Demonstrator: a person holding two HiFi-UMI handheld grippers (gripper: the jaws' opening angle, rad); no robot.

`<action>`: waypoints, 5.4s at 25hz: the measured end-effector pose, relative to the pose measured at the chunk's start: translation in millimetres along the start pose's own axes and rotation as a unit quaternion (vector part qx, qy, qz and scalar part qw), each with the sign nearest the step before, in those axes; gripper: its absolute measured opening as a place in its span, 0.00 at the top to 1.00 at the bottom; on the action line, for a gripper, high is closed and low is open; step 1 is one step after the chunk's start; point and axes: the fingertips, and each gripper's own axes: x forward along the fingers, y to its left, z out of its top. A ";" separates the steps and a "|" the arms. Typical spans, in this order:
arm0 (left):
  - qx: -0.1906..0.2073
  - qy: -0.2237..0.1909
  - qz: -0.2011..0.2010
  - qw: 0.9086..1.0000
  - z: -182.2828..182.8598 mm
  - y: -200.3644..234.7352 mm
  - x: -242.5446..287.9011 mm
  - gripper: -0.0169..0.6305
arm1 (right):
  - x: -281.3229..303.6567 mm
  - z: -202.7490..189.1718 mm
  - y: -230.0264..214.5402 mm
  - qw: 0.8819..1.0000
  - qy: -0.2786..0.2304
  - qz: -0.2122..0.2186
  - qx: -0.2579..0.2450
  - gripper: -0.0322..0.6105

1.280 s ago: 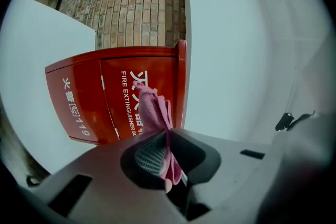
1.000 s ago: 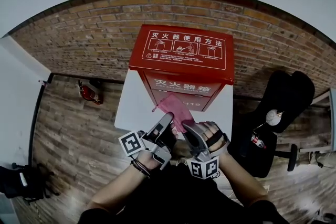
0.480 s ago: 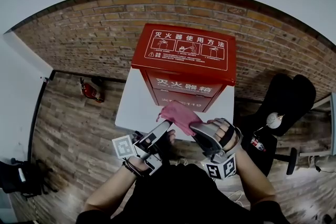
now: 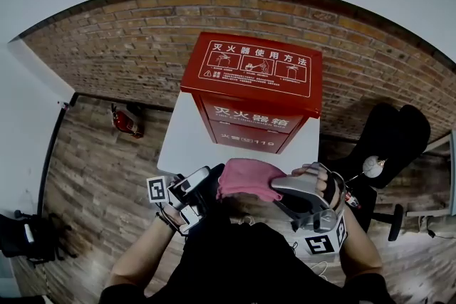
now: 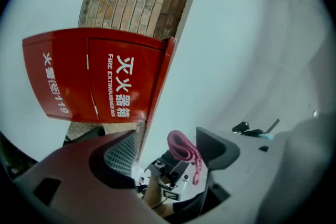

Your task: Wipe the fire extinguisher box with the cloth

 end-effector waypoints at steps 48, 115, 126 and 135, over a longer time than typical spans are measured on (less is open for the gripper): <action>0.067 0.000 0.146 0.987 21.8 -26.4 88.5 0.87 | 69.6 -79.7 44.4 0.975 0.182 -0.045 0.121 0.53; 0.644 -0.001 0.316 0.697 206.1 3.5 7.7 0.95 | 52.1 -310.4 -202.1 0.767 0.614 0.023 0.187 0.87; 0.641 0.017 0.333 0.691 201.6 21.8 15.2 0.95 | 63.9 -320.8 -157.1 0.743 0.629 0.057 0.220 0.87; 0.645 0.035 0.328 0.689 200.3 26.0 20.7 0.95 | 76.4 -311.9 -147.3 0.761 0.619 0.082 0.173 0.87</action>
